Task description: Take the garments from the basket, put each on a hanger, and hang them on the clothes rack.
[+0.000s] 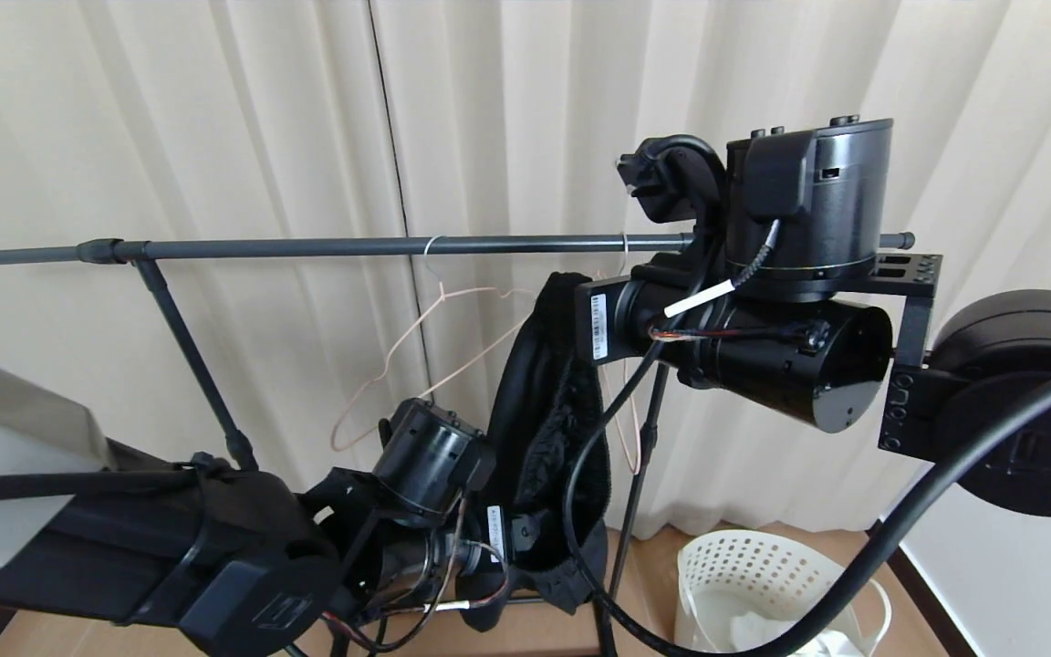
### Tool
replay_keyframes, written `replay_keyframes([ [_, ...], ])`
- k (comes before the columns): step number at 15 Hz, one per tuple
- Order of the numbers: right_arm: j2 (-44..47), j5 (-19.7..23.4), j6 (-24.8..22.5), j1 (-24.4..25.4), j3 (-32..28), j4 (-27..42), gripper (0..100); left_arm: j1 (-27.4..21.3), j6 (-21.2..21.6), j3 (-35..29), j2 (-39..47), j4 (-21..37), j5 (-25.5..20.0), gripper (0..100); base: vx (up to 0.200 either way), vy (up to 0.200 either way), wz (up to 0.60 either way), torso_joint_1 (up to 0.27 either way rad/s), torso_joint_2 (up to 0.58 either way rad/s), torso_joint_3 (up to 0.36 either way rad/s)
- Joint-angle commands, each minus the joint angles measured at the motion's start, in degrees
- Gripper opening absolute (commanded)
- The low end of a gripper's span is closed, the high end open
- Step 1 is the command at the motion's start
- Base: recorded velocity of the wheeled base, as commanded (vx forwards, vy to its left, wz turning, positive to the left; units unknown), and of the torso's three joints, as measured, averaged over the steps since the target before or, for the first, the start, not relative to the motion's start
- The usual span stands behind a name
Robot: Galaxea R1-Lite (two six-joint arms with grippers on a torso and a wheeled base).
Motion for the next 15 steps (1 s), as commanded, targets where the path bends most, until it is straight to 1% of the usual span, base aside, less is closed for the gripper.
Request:
replay_keyframes([
  [1, -4.23, -0.08, 0.02, -0.2, 2.56, -0.03, 0, -0.28, 0.02, 0.28, 3.54, -0.23, 0.85, 100, 0.0, 0.0, 0.0, 0.0, 0.0, 0.0],
  [3, -7.31, -0.08, -0.07, -1.87, 5.37, 0.05, 0, -0.81, 0.19, 0.72, 3.46, 0.12, 1.29, 100, 0.0, 0.0, 0.0, 0.0, 0.0, 0.0],
  [4, -8.89, -0.25, -0.07, -3.8, 7.48, 0.05, 0, -1.42, 0.28, 0.89, 2.75, 0.21, 3.4, 0, 0.0, 0.0, 0.0, 0.0, 0.0, 0.0],
  [7, -11.44, -1.22, -0.42, -7.05, 11.61, 0.23, 0, -1.78, 1.78, 0.98, -2.08, 1.0, 7.18, 0, 0.0, 0.0, 0.0, 0.0, 0.0, 0.0],
  [9, -13.11, -1.31, -0.69, -7.67, 14.6, 1.11, 0, -1.25, 5.03, 0.72, -7.35, 2.15, 8.06, 0, 0.0, 0.0, 0.0, 0.0, 0.0, 0.0],
  [10, -13.11, -1.31, -0.69, -7.67, 14.86, 1.11, 0, -1.16, 5.2, 0.72, -7.62, 2.15, 8.06, 0, 0.0, 0.0, 0.0, 0.0, 0.0, 0.0],
  [11, -13.99, -1.31, -1.74, -7.84, 16.62, 4.71, 0, 0.33, 9.69, 0.02, -12.28, 2.76, 8.06, 0, 0.0, 0.0, 0.0, 0.0, 0.0, 0.0],
  [12, -14.17, -1.31, -1.74, -7.67, 17.15, 8.23, 0, 1.21, 12.59, -0.69, -13.86, 2.76, 8.06, 0, 0.0, 0.0, 0.0, 0.0, 0.0, 0.0],
  [13, -14.25, -1.04, -1.74, -7.41, 16.71, 12.1, 0, 1.92, 14.17, -1.22, -15.0, 2.76, 8.06, 0, 0.0, 0.0, 0.0, 0.0, 0.0, 0.0],
  [15, -13.81, -0.96, -1.74, -6.88, 15.39, 17.9, 0, 2.44, 15.75, -2.18, -15.53, 2.76, 8.06, 0, 0.0, 0.0, 0.0, 0.0, 0.0, 0.0],
])
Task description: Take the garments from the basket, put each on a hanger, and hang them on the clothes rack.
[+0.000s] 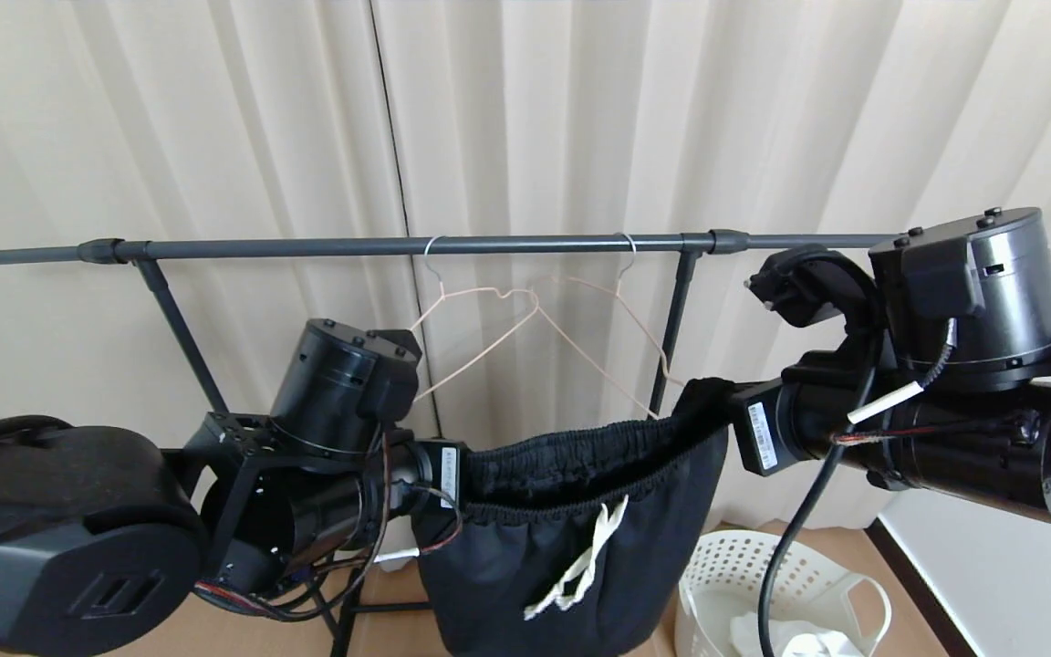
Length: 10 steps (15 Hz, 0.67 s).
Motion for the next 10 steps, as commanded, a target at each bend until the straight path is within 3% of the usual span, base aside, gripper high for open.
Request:
replay_keyframes([
  [1, 0.33, 0.08, 0.34, 1.28, -2.32, 4.13, 0, 0.9, 0.5, -0.96, -2.85, -0.05, -0.01, 0, 0.0, 0.0, 0.0, 0.0, 0.0, 0.0],
  [4, 0.59, 0.08, 0.52, 0.66, -3.11, 8.35, 0, 2.22, 0.59, -0.26, -3.73, 0.03, -0.01, 0, 0.0, 0.0, 0.0, 0.0, 0.0, 0.0],
  [10, -1.08, 0.78, 0.43, -9.62, -1.71, 8.87, 0, 6.97, 1.2, 2.73, -5.67, 0.03, -0.54, 0, 0.0, 0.0, 0.0, 0.0, 0.0, 0.0],
])
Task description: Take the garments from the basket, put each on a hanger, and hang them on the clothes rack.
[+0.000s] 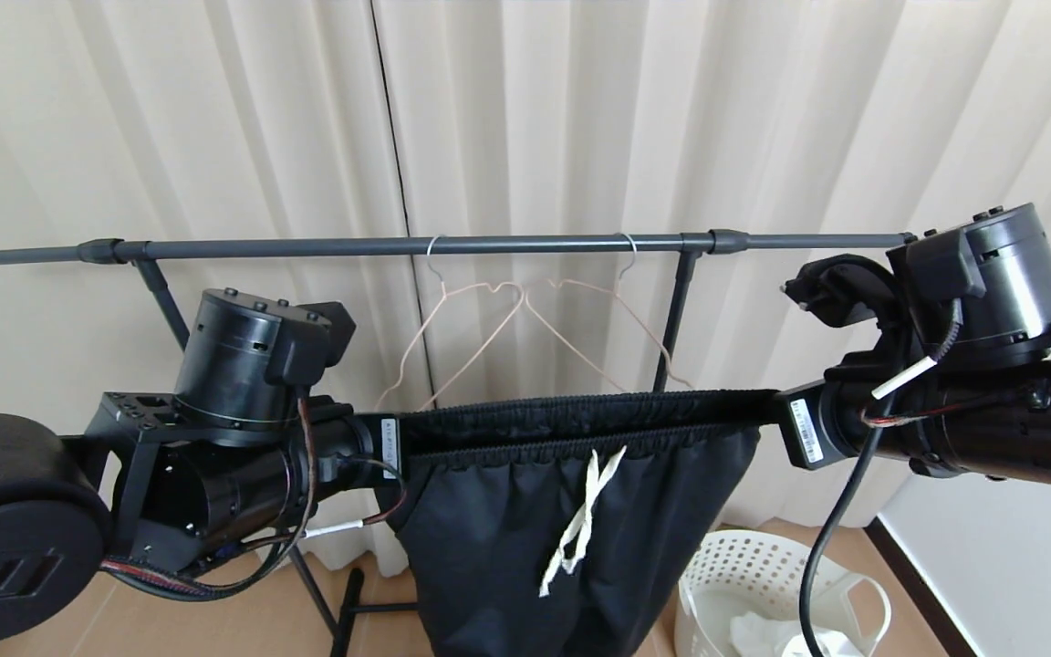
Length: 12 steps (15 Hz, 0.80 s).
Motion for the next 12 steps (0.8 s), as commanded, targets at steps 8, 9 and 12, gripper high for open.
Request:
replay_keyframes([
  [8, -4.01, 1.04, -0.18, 3.81, 6.33, 1.53, 0, -2.64, 8.5, -12.31, 6.39, -0.05, -6.03, 0, 0.0, 0.0, 0.0, 0.0, 0.0, 0.0],
  [9, -5.86, 2.36, -0.18, 5.92, 6.42, 3.2, 0, -2.47, 8.67, -18.29, 10.26, -0.58, -7.96, 0, 0.0, 0.0, 0.0, 0.0, 0.0, 0.0],
  [12, -8.14, 4.11, -0.01, 10.05, 6.42, 5.22, 0, -2.2, 11.22, -28.48, 15.35, -0.05, -13.41, 0, 0.0, 0.0, 0.0, 0.0, 0.0, 0.0],
])
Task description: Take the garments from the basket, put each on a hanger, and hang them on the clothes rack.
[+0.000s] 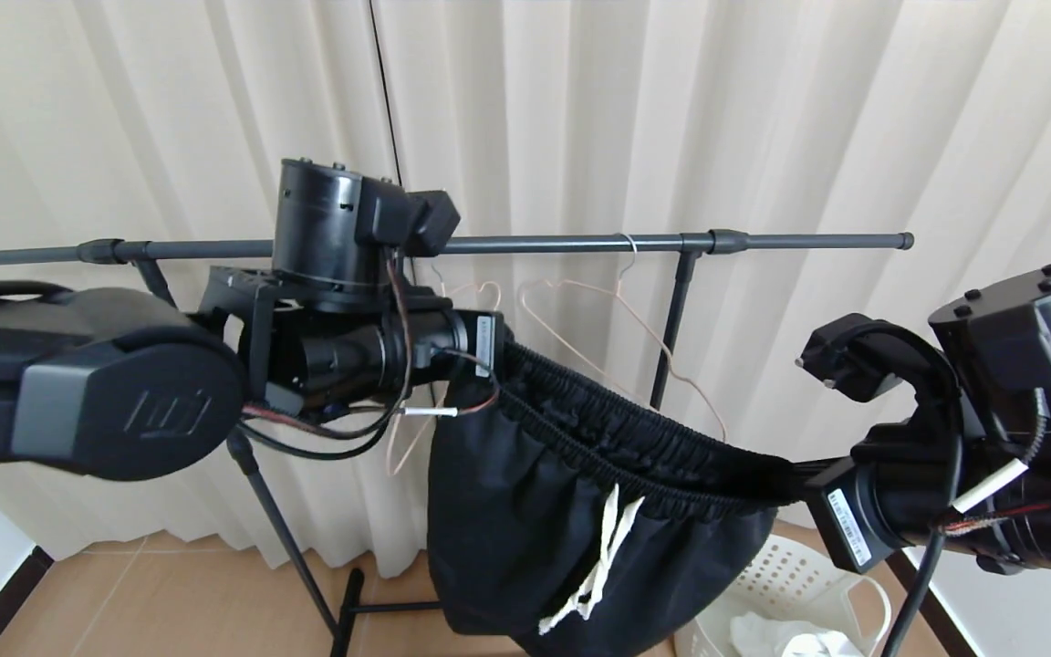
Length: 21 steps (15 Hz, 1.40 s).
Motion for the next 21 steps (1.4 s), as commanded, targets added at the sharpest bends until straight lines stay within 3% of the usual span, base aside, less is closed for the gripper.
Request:
replay_keyframes([
  [1, -2.16, 0.34, 0.34, 5.89, 0.69, 0.15, 0, 0.14, 1.21, -10.98, 8.4, 0.17, -1.9, 0, 0.0, 0.0, 0.0, 0.0, 0.0, 0.0],
  [5, -1.63, 0.42, 4.47, 16.88, 0.78, 0.06, 0, 0.14, 1.48, -22.5, 15.78, 0.43, -1.98, 0, 0.0, 0.0, 0.0, 0.0, 0.0, 0.0],
  [10, 5.66, 0.6, 15.72, 28.3, -1.59, -4.51, 0, 1.02, 1.12, -29.7, 19.82, 0.34, -2.07, 0, 0.0, 0.0, 0.0, 0.0, 0.0, 0.0],
  [13, 8.12, 0.6, 18.36, 29.01, -3.35, -10.05, 0, 1.02, 1.04, -30.41, 20.0, 0.34, -2.07, 0, 0.0, 0.0, 0.0, 0.0, 0.0, 0.0],
  [15, 7.68, 0.6, 18.8, 29.01, -3.53, -10.05, 0, 1.02, 1.04, -30.14, 19.82, 0.43, -1.98, 0, 0.0, 0.0, 0.0, 0.0, 0.0, 0.0],
  [19, 4.43, 0.25, 18.36, 27.78, -0.89, -8.46, 0, 1.19, 0.86, -28.91, 18.68, 0.52, -1.9, 0, 0.0, 0.0, 0.0, 0.0, 0.0, 0.0],
  [21, 2.23, 0.07, 16.34, 23.47, -0.63, -3.98, 0, 1.55, 1.12, -26.19, 15.96, 1.13, -1.9, 0, 0.0, 0.0, 0.0, 0.0, 0.0, 0.0],
])
